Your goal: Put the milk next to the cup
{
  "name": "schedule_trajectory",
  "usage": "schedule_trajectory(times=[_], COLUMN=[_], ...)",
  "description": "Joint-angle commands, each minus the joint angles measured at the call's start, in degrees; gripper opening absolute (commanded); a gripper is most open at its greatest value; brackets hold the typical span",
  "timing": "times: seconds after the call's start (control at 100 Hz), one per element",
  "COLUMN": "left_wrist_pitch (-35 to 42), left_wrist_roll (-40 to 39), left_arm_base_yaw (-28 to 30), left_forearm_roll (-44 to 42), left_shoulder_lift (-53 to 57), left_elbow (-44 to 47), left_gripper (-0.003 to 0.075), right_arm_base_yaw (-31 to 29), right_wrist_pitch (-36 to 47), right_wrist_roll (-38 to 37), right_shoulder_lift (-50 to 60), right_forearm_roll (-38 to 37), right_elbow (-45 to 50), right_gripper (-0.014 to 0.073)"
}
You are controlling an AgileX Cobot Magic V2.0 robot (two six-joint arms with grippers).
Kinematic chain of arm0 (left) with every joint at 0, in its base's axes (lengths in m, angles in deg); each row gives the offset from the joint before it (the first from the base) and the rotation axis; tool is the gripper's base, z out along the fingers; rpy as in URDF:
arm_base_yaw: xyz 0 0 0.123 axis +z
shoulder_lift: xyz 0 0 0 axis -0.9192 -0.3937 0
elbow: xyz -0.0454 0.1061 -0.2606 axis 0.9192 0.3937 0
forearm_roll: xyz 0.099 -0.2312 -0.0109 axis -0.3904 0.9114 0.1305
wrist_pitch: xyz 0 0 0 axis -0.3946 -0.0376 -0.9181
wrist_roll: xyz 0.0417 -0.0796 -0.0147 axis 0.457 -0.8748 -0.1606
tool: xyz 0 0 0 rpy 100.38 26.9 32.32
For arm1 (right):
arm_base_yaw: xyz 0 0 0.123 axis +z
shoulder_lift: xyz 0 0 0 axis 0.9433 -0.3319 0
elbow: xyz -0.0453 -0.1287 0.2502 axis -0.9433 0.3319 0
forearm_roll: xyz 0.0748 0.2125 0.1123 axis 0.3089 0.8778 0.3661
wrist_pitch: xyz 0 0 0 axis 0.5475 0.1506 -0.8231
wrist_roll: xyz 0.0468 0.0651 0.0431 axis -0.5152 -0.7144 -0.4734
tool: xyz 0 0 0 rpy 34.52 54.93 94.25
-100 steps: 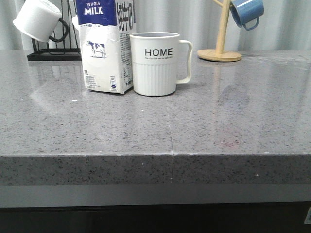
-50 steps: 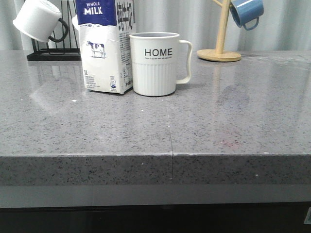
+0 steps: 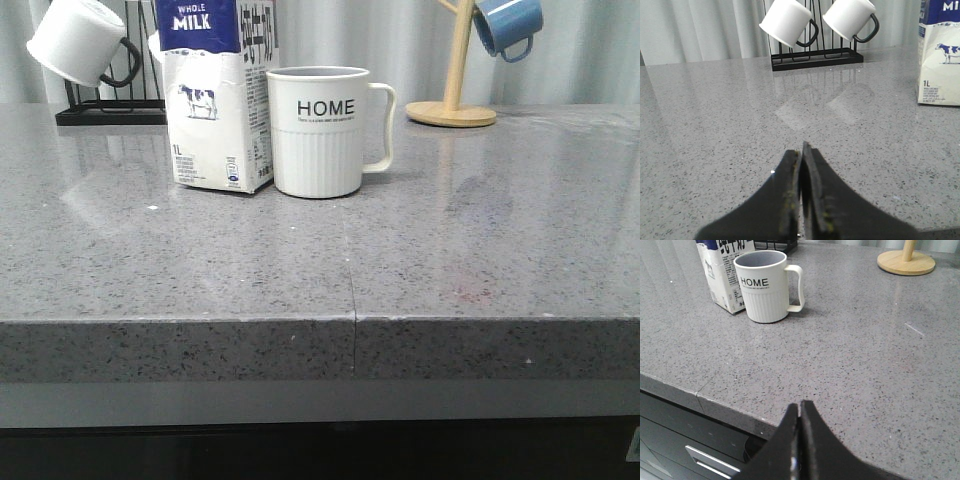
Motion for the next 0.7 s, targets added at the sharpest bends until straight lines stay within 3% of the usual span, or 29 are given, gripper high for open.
schedule_trajectory(times=[0.0, 0.47, 0.57, 0.69], left_wrist_pitch=[5.18, 5.18, 5.18, 5.18], left_wrist_roll=[-0.13, -0.13, -0.13, -0.13], left_arm_base_yaw=[0.16, 0.16, 0.16, 0.16], left_forearm_roll=[0.55, 0.55, 0.55, 0.55], left_shoulder_lift=[1.78, 1.78, 1.78, 1.78], left_elbow=[2.33, 2.33, 2.33, 2.33], left_gripper=[-0.0021, -0.0021, -0.0021, -0.0021], right_arm_base_yaw=[-0.08, -0.08, -2.18, -7.87], right_wrist_pitch=[4.11, 5.3, 10.4, 22.4], right_wrist_roll=[0.22, 0.22, 0.22, 0.22], right_shoulder_lift=[-0.59, -0.59, -0.59, -0.59], right_forearm_roll=[-0.16, -0.16, -0.22, -0.16], right_elbow=[-1.56, -0.54, 2.53, 8.33], right_gripper=[-0.0075, -0.0075, -0.0075, -0.0075])
